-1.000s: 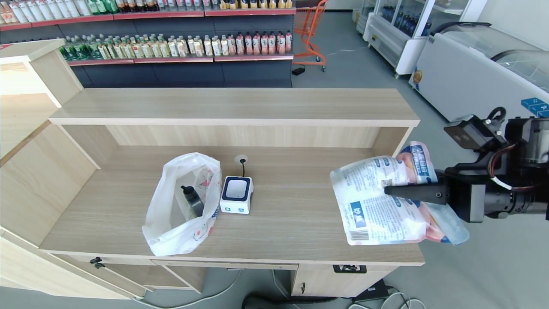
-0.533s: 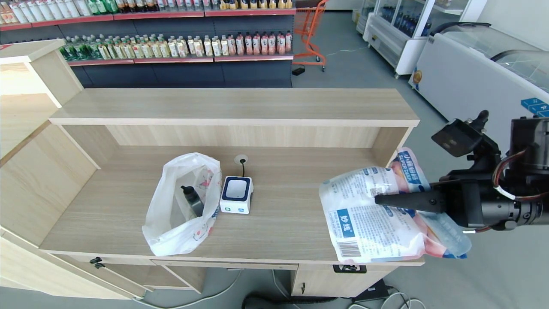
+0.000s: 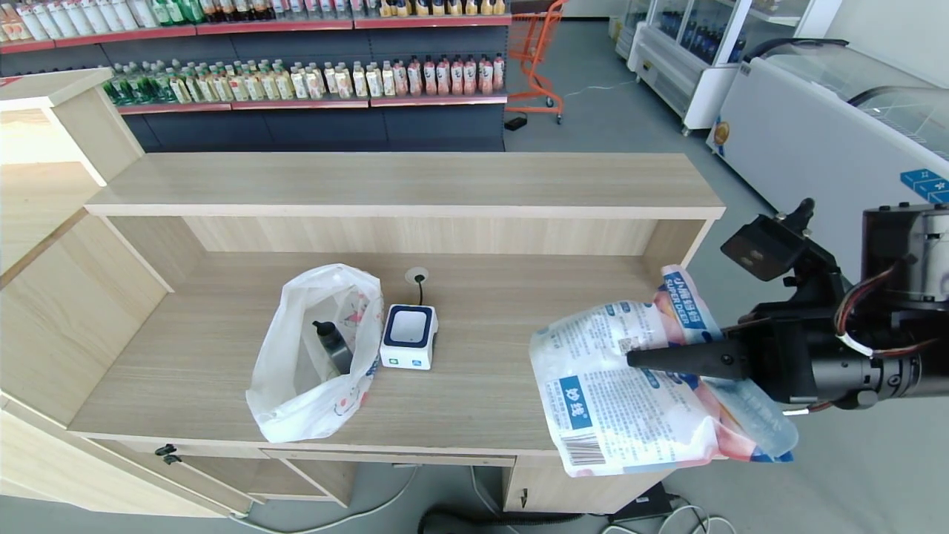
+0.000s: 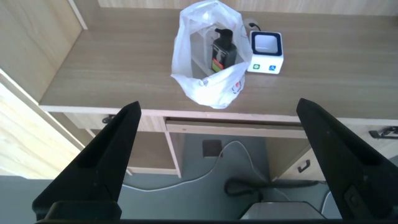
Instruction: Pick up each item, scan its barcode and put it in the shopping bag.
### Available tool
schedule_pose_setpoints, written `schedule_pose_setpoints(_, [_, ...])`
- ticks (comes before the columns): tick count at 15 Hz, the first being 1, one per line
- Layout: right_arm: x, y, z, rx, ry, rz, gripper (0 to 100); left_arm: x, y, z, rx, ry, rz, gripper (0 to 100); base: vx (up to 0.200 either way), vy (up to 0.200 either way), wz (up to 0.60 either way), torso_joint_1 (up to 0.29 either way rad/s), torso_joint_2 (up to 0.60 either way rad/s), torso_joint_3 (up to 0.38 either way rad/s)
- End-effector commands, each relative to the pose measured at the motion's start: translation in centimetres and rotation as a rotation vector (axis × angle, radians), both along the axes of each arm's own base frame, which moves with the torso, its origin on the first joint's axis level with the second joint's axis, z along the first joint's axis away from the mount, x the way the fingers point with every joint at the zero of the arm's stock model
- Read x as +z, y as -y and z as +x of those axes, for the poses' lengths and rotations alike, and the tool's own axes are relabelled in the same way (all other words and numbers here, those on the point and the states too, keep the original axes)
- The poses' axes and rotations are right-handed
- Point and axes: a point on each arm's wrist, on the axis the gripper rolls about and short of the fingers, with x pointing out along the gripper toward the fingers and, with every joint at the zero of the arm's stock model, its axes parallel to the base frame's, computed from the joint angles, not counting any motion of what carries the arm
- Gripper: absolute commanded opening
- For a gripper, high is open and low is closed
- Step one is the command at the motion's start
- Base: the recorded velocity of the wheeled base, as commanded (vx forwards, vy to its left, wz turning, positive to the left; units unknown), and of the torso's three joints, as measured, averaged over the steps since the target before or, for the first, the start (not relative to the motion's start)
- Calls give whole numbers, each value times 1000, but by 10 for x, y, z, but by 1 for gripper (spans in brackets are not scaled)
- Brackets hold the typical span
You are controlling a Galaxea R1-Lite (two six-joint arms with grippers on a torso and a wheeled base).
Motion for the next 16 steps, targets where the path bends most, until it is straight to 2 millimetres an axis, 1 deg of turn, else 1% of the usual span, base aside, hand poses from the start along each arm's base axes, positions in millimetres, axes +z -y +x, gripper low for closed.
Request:
schedule_pose_setpoints(1, [0,-2,3,5,-2,2,0,0,0,0,0,0,0,100,0,0,0,0,0,0])
schedule_pose_setpoints(7, [-1,-6,0,24,-3,1,0,0,0,0,0,0,0,100,0,0,0,0,0,0])
schedule_pose_setpoints(16, [2,-6,0,24,13,7,0,0,0,0,0,0,0,100,0,0,0,0,0,0])
